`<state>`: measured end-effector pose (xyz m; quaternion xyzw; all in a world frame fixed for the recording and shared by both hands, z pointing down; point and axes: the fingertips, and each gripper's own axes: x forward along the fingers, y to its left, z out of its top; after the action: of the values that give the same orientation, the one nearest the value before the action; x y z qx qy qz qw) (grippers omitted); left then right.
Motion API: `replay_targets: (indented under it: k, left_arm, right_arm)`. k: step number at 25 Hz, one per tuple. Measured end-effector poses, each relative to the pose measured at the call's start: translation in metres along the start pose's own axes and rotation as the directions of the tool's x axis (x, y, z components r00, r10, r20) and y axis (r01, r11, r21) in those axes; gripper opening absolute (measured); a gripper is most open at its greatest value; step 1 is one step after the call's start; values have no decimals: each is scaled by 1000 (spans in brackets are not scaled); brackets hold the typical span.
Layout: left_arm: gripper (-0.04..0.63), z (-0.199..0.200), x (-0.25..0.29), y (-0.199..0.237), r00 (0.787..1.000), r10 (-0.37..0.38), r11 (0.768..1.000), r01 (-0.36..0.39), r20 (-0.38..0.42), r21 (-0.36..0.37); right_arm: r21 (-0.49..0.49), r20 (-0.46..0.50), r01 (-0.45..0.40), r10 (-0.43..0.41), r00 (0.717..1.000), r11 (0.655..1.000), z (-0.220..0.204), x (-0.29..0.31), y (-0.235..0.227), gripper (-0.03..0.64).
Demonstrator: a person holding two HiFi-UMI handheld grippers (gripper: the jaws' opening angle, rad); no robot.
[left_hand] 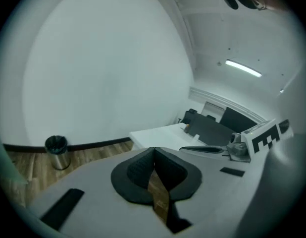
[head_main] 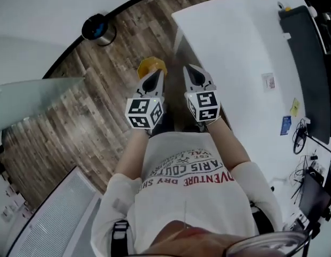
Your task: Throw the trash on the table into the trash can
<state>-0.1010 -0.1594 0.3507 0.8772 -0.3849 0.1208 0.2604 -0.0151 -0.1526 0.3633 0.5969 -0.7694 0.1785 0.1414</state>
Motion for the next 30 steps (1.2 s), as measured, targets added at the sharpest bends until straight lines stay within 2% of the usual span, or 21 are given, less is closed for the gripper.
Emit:
replay_targets:
  k: [2, 5, 9, 12, 17, 20, 23, 27, 30]
  left_arm:
    - [23, 17, 12, -56, 994, -109, 991, 109, -7, 77]
    - [23, 28, 25, -141, 969, -246, 956, 247, -26, 160]
    - [23, 27, 37, -246, 923, -382, 893, 379, -39, 243]
    - [23, 15, 39, -330, 862, -506, 823, 497, -44, 275]
    - [23, -28, 36, -456, 729, -673, 668, 672, -126, 320]
    - [23, -58, 28, -514, 658, -734, 591, 740, -166, 320]
    - [23, -86, 25, -561, 604, -770, 537, 787, -204, 304]
    - [23, -117, 20, -602, 560, -785, 480, 820, -265, 313]
    - [22, -133, 16, -620, 544, -783, 449, 830, -302, 331]
  right_arm:
    - [35, 58, 86, -88, 994, 996, 19, -42, -35, 32]
    - [100, 105, 208, -218, 970, 973, 27, -114, -88, 32]
    - [194, 128, 375, -402, 907, 907, 13, -214, -155, 32]
    - [250, 139, 496, -537, 832, 832, -7, -289, -196, 32]
    - [325, 122, 637, -698, 705, 699, -50, -401, -244, 32]
    - [352, 92, 699, -766, 637, 623, -81, -462, -260, 32]
    - [369, 58, 744, -813, 579, 557, -109, -512, -275, 32]
    - [406, 14, 776, -852, 523, 483, -140, -558, -290, 32]
    - [432, -3, 777, -861, 509, 458, -157, -576, -294, 32]
